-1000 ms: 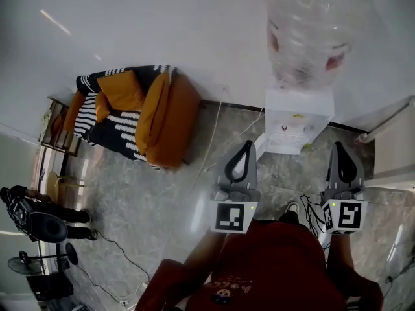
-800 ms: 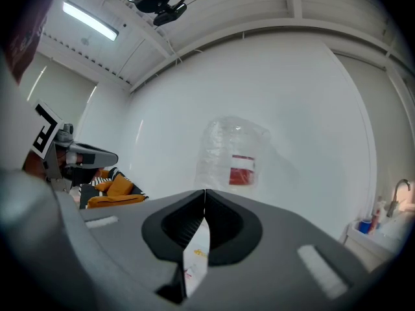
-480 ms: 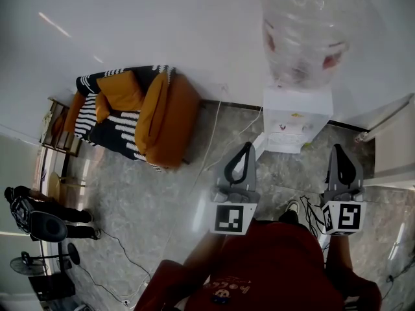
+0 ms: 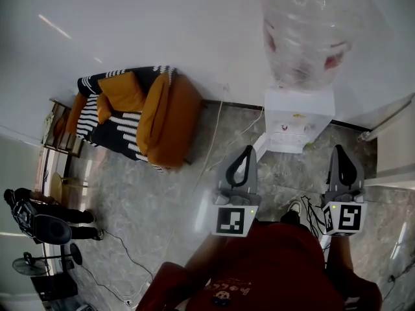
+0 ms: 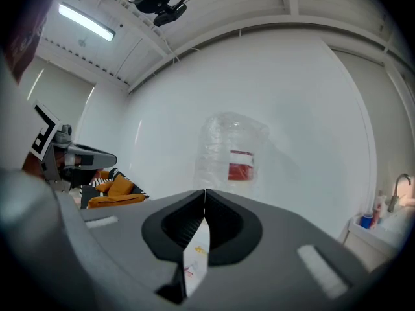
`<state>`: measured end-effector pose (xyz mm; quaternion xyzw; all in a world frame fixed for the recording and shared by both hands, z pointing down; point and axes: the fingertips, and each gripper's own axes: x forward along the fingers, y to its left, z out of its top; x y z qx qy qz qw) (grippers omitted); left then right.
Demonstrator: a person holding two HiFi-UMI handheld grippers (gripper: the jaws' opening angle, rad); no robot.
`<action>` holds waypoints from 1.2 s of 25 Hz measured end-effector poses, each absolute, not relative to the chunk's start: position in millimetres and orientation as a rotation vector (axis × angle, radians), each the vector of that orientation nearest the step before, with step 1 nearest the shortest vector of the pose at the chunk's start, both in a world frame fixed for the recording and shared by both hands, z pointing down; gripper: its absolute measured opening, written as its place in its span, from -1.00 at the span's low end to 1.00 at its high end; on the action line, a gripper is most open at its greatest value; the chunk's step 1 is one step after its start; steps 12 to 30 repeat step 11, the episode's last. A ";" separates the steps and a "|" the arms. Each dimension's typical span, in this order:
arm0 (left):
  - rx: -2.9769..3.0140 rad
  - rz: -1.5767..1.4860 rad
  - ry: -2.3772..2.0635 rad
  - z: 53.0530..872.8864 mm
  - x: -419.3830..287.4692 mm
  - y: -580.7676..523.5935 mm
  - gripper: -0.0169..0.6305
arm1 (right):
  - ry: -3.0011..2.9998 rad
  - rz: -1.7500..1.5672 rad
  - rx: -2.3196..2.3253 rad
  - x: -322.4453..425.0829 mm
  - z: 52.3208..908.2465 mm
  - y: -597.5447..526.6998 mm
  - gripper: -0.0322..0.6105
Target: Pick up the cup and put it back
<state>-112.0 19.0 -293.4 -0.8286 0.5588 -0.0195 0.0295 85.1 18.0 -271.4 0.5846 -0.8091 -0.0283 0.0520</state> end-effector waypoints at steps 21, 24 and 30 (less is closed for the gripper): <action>-2.539 -0.078 1.732 -289.8 -118.8 14.6 -0.95 | -2.475 -0.075 1.758 80.2 -266.8 10.8 -0.89; -2.539 -0.078 1.732 -289.8 -118.8 14.6 -0.95 | -2.475 -0.075 1.758 80.2 -266.8 10.8 -0.89; -2.539 -0.078 1.732 -289.8 -118.8 14.6 -0.95 | -2.475 -0.075 1.758 80.2 -266.8 10.8 -0.89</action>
